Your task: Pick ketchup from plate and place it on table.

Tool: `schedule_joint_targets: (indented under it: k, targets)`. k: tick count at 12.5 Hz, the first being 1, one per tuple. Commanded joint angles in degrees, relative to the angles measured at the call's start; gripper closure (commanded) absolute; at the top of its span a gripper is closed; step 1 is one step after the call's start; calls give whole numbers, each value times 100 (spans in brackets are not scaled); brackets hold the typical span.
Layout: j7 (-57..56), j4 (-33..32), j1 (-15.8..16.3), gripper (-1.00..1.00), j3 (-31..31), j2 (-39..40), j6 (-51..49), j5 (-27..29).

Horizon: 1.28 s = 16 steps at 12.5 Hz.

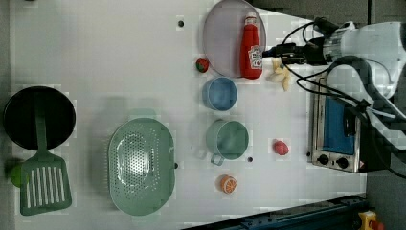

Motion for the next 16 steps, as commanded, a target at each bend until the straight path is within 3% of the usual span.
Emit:
schedule_joint_targets:
  k: [1, 10, 11, 13, 14, 16]
  targets:
    - [-314, 43, 100, -100, 44, 237, 320, -43]
    - [-301, 169, 145, -100, 11, 1152, 1391, -145]
    - [-302, 197, 146, -90, 21, 1167, 1401, -145]
    - [-301, 259, 142, -41, 17, 1154, 1407, -145]
    - [-302, 288, 139, -27, 27, 1100, 1410, -144]
    - [-301, 307, 134, -26, 33, 913, 1405, -132]
